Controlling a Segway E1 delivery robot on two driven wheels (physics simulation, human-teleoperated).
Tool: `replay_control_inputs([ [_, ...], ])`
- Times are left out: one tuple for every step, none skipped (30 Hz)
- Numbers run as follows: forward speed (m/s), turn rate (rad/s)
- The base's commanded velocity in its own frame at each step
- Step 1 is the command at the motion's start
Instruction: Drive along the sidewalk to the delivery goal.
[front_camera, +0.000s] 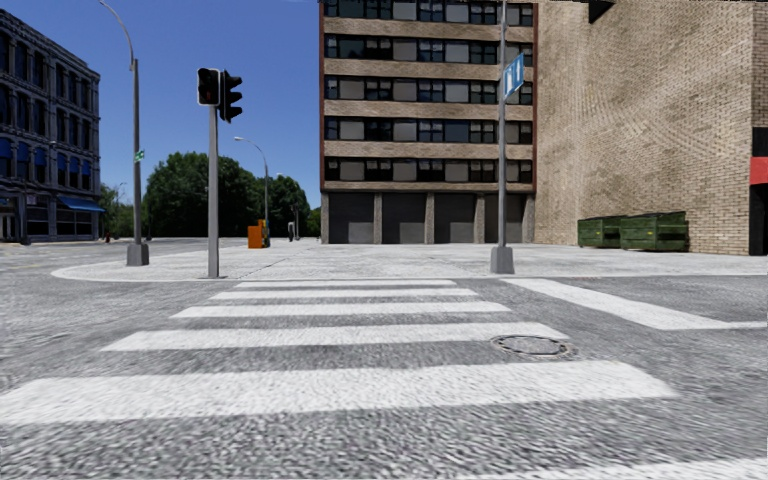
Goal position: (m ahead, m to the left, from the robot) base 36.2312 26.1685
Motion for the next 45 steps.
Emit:
replay_control_inputs([
  [1.26, 0.56],
  [1.26, 0.56],
  [1.26, 0.56],
  [1.26, 0.56],
  [1.26, 0.56],
  [1.26, 0.56],
  [1.26, 0.56],
  [1.26, 0.56],
  [1.26, 0.50],
  [1.26, 0.00],
  [1.34, 0.00],
  [1.34, 0.00],
  [2.00, 0.00],
  [2.00, 0.00],
  [2.00, 0.00],
  [2.00, 0.00],
  [2.00, 0.00],
  [2.00, 0.00],
  [2.00, 0.00],
  [2.00, 0.00],
  [2.00, 0.00],
  [2.00, 0.00],
  [2.00, 0.00],
  [2.00, 0.00],
  [2.00, 0.00],
  [2.00, 0.00],
  [2.00, 0.00],
  [2.00, 0.00],
  [2.00, 0.00],
  [2.00, 0.00],
  [2.00, 0.00],
  [2.00, 0.00],
  [2.00, 0.00],
  [2.00, 0.00],
  [2.00, 0.00],
  [2.00, 0.00],
  [2.00, 0.00],
  [2.00, 0.00],
  [2.00, 0.00],
  [1.99, 0.00],
  [1.95, 0.00],
  [1.94, 0.00],
  [2.00, 0.00],
  [2.00, 0.00],
  [2.00, 0.00],
])
